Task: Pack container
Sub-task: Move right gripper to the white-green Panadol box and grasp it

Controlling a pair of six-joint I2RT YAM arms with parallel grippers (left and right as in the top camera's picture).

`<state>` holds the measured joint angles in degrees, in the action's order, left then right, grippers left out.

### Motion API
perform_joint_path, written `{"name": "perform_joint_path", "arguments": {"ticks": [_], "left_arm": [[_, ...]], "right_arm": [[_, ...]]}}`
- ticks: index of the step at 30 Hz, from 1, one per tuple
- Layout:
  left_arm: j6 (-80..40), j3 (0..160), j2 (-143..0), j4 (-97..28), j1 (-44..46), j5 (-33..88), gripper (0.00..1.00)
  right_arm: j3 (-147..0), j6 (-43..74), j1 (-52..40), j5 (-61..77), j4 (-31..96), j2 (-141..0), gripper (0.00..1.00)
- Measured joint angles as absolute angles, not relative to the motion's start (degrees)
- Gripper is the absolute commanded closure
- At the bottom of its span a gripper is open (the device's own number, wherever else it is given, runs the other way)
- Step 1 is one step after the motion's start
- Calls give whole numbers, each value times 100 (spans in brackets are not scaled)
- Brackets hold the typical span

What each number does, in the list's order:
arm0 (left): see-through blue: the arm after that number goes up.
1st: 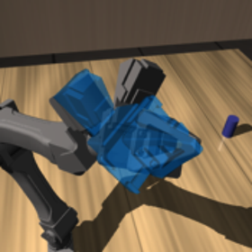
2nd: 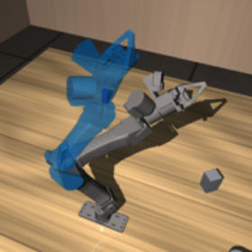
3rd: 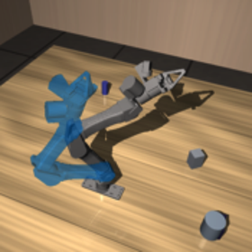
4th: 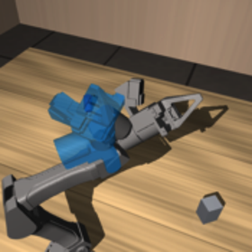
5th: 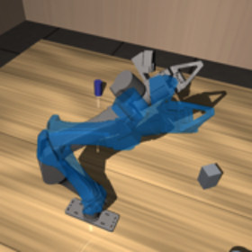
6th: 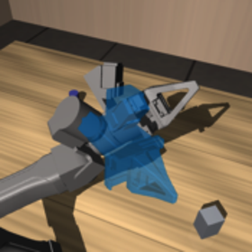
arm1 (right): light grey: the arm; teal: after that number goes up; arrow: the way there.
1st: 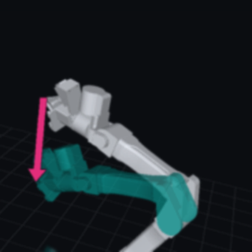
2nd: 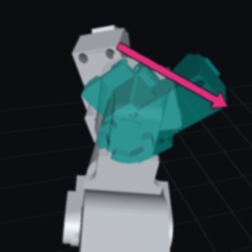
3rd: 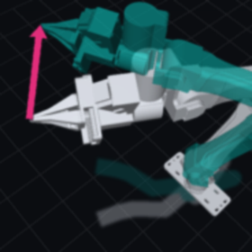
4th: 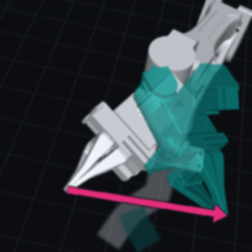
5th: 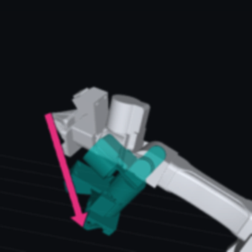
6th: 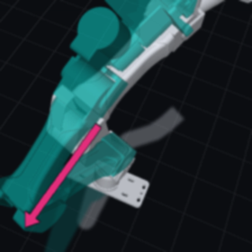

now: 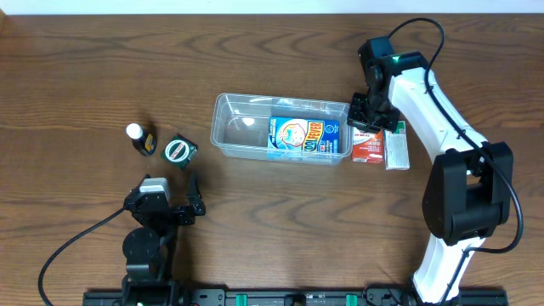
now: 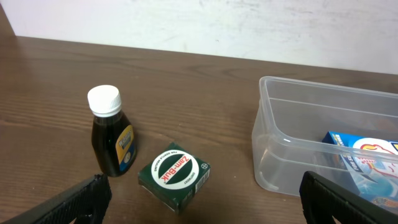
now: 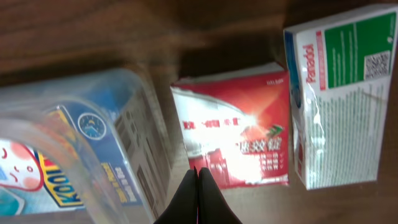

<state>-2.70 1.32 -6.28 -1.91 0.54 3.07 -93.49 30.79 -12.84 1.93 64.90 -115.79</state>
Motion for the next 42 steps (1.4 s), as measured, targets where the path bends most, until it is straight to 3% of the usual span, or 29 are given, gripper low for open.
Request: {"name": "perform_joint_path", "arguments": {"ticks": [13, 16, 21, 25, 28, 33, 37, 42], "left_arm": [[-270, 132, -628, -191, 54, 307, 2], [-270, 132, -628, -191, 54, 307, 2], [-270, 132, -628, -191, 54, 307, 2], [-270, 132, -628, -191, 54, 307, 2], [-270, 132, -628, -191, 54, 307, 2], [-270, 132, -628, -191, 54, 307, 2], [-270, 132, -628, -191, 54, 307, 2], [-270, 132, -628, -193, 54, 307, 2]], "right_arm": [[-9330, 2512, -1339, 819, 5247, -11581, 98], [-9330, 2440, -1328, 832, 5505, -11581, 73], [-9325, 2342, -1144, 738, 6121, -11581, 59], [-9325, 2174, -788, 703, 6451, -11581, 31], [-9325, 1970, -541, 655, 6661, -11581, 20], [-9314, 1667, -292, 572, 6641, -11581, 25], [-9032, 1522, -99, 423, 6386, -11581, 37], [-8346, 1472, 141, 397, 5979, -11581, 40]]}}
